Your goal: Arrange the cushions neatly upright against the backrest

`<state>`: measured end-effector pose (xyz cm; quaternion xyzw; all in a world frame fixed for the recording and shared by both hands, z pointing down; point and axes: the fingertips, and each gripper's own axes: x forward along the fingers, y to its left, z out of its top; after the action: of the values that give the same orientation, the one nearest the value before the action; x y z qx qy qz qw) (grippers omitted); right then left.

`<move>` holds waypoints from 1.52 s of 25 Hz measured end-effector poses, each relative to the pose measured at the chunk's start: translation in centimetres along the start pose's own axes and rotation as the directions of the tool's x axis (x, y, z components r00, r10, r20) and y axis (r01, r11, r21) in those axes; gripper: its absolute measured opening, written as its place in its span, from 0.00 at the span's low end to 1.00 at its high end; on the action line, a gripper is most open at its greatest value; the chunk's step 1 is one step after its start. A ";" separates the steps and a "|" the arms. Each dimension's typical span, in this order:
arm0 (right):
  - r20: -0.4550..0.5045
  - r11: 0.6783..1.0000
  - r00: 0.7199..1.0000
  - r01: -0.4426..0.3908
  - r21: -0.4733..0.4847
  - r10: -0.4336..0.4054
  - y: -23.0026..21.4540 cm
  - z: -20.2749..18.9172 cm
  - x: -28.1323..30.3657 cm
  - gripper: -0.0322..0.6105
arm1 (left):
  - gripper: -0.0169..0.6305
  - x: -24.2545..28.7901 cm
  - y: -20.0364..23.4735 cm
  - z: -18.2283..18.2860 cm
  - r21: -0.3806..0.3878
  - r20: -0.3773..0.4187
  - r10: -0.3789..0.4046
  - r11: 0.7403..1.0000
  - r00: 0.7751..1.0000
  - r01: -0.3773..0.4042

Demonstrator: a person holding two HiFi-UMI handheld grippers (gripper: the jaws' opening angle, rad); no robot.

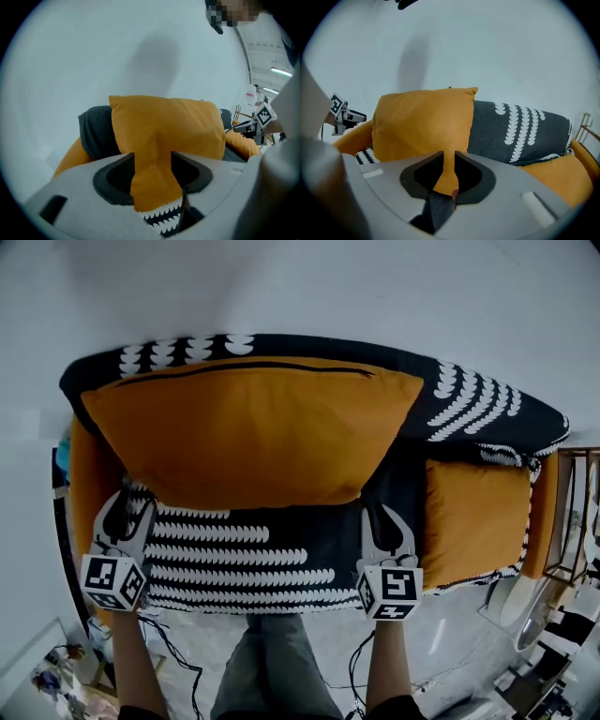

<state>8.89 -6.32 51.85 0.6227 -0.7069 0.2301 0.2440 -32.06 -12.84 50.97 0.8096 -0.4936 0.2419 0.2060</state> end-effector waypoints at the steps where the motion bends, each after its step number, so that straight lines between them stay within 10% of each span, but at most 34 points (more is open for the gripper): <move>1: 0.014 1.000 1.000 0.001 0.007 -0.001 0.2 0.5 -0.7 0.18 | 0.38 -0.7 -0.5 0.7 0.003 0.013 -0.002 1.000 1.000 0.002; 19: 0.193 1.000 0.981 0.001 0.023 -0.005 7.0 9.5 -20.9 0.07 | 0.03 -19.6 -9.6 9.2 0.041 0.212 -0.085 0.996 0.974 0.078; 38: 0.240 0.997 0.968 0.083 -0.004 -0.079 8.6 8.4 -38.5 0.07 | 0.02 -29.9 -23.8 8.8 0.071 0.230 -0.342 0.940 0.911 0.334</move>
<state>3.92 18.97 20.81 0.6726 -0.7067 0.1380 0.1707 -20.81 13.21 23.92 0.9089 -0.3635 0.1111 0.1717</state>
